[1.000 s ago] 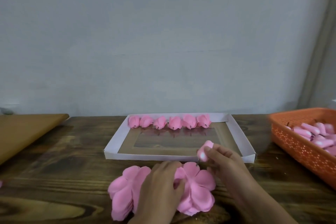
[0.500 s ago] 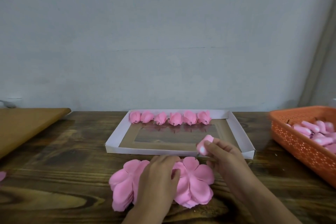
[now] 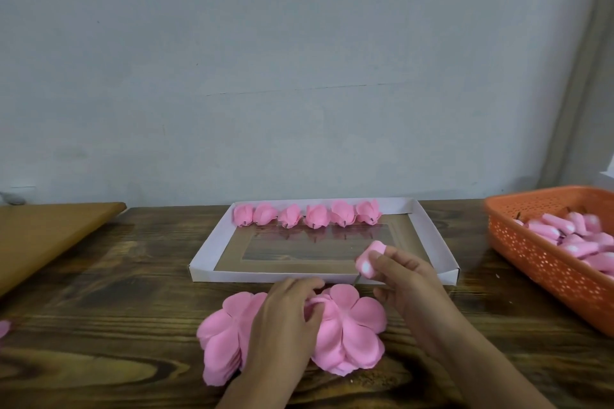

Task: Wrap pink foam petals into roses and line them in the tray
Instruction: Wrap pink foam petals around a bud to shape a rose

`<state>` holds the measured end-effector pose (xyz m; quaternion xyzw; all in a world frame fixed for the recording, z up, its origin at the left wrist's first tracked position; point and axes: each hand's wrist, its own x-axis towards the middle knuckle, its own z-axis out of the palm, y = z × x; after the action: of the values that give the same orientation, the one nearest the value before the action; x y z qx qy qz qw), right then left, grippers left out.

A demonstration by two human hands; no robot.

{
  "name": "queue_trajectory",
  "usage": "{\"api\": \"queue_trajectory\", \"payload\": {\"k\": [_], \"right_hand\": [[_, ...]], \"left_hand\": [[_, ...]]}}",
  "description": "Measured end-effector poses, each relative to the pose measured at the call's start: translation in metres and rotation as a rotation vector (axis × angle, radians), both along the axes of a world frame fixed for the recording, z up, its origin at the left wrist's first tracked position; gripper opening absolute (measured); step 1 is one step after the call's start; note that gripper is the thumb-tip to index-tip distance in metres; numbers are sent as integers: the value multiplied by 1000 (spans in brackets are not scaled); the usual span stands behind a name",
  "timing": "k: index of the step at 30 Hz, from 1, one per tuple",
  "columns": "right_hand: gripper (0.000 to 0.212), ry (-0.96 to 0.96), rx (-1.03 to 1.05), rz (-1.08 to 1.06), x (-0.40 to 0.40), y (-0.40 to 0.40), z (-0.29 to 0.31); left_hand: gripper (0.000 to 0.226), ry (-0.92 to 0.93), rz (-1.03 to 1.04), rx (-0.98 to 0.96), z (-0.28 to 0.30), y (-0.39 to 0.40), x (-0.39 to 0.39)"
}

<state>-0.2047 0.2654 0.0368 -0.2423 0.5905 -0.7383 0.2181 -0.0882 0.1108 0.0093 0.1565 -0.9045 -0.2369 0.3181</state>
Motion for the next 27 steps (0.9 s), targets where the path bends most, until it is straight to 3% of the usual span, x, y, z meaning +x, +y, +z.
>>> {"api": "queue_trajectory", "payload": {"k": [3, 7, 11, 15, 22, 27], "right_hand": [[26, -4, -1, -2, 1, 0, 0], [29, -9, -3, -7, 1, 0, 0], [23, -3, -14, 11, 1, 1, 2], [18, 6, -13, 12, 0, 0, 1], [34, 27, -6, 68, 0, -2, -3], [24, 8, 7, 70, -1, -2, -5]], "left_hand": [[28, 60, -32, 93, -1, 0, -1], [49, 97, -29, 201, -1, -3, -3], [44, 29, -36, 364, 0, -3, -3], [30, -17, -31, 403, 1, -7, -3], [28, 47, -67, 543, 6, -2, -1], [25, 52, -5, 423, 8, -2, 2]]}}
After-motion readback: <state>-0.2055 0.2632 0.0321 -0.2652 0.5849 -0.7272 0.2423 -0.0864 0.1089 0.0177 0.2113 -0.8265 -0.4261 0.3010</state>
